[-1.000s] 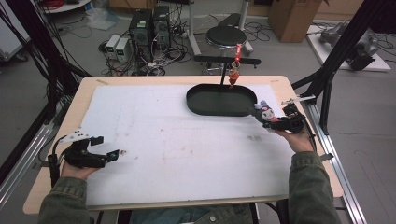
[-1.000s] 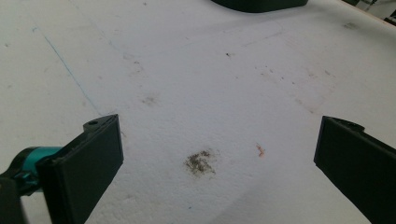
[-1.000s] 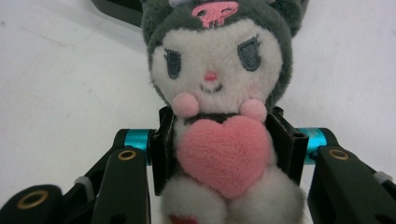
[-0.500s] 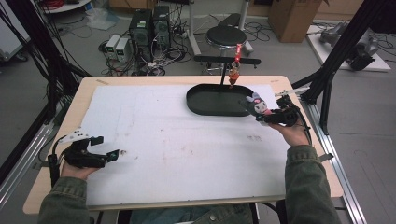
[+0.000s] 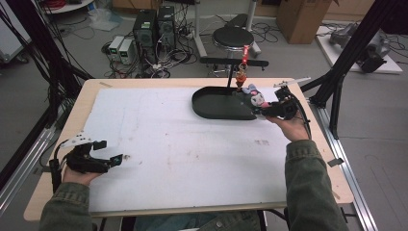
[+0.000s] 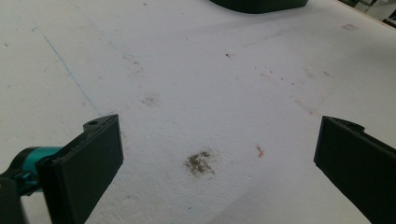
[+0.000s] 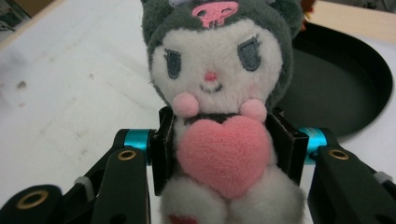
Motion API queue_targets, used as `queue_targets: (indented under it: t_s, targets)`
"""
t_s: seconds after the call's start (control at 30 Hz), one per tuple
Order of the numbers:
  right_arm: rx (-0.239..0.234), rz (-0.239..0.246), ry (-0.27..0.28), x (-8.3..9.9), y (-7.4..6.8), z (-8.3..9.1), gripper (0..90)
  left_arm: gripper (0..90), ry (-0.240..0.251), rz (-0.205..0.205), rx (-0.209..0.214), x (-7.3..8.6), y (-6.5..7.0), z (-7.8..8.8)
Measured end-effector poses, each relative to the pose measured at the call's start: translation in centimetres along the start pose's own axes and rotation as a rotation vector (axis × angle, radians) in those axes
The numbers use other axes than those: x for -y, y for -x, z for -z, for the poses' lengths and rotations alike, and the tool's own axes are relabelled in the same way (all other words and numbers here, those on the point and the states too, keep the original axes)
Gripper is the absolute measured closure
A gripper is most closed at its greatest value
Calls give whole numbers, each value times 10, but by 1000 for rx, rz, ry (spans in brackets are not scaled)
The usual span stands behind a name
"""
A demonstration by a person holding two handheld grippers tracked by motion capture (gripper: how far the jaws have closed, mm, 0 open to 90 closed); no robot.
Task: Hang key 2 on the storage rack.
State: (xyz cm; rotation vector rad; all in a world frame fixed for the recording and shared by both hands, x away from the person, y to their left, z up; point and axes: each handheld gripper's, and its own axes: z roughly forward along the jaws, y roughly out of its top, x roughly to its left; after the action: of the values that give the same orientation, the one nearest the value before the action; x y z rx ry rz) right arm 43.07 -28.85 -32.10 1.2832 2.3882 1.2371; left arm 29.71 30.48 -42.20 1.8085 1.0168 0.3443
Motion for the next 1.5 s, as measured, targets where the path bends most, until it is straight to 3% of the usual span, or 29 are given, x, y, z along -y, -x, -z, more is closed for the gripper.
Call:
queue_targets:
  t_s: [0.6,0.93,1.0,1.2,1.5]
  targets:
    - [-29,21,45,-53,-23,-26,513,17,-9,5,14,0,-1,-1]
    - [48,1,63,-77,-24,-36,514,17,-2,5,13,0,-2,-1]
    - [39,-19,78,-82,-23,-37,513,17,-2,3,13,0,-2,-1]
    - [74,-42,113,-92,-20,-38,514,17,4,2,12,0,-2,0]
    - [92,-42,114,-101,-20,-48,514,17,8,4,12,0,-3,0]
